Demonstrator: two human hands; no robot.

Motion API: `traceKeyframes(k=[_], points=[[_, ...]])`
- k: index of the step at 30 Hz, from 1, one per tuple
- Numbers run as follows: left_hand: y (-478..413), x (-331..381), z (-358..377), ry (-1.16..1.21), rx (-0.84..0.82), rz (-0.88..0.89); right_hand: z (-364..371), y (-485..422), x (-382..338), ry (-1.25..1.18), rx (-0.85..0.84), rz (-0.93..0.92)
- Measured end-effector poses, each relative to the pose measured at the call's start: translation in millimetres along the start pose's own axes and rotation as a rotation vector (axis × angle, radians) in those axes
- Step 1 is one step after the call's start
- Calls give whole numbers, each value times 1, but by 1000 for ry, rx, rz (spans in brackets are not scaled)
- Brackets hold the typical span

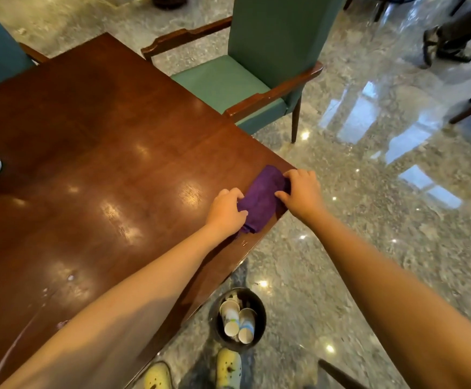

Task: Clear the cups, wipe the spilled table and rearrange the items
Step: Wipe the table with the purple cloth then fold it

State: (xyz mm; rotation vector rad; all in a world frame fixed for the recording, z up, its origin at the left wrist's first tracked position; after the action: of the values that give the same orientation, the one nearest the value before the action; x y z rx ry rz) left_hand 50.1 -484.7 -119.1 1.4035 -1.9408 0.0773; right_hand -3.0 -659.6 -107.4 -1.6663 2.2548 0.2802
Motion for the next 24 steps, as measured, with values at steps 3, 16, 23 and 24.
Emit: traceKeyframes(k=[3, 16, 23, 24], points=[[0, -4, -4, -4, -91, 25, -3, -1, -4, -347, 27, 77], [10, 49, -113, 241, -284, 353, -109, -2, -104, -856, -285, -149], [33, -3, -129, 416, -268, 221, -122, -13, -137, -657, -196, -230], [36, -12, -134, 419, -237, 195, -119, -16, -142, -641, -183, -244]])
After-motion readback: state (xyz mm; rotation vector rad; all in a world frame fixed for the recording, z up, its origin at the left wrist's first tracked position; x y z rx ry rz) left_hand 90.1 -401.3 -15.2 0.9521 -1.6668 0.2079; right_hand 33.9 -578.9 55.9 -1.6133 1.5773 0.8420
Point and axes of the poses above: each hand's wrist, its own y-axis away from the middle knuckle, its own z-axis out of the palm, x = y × z, the point moved 4 cm from there along -y, towards the middle knuckle, and after that the axes turned 8 degrees about -z, right-handed, at the moved point
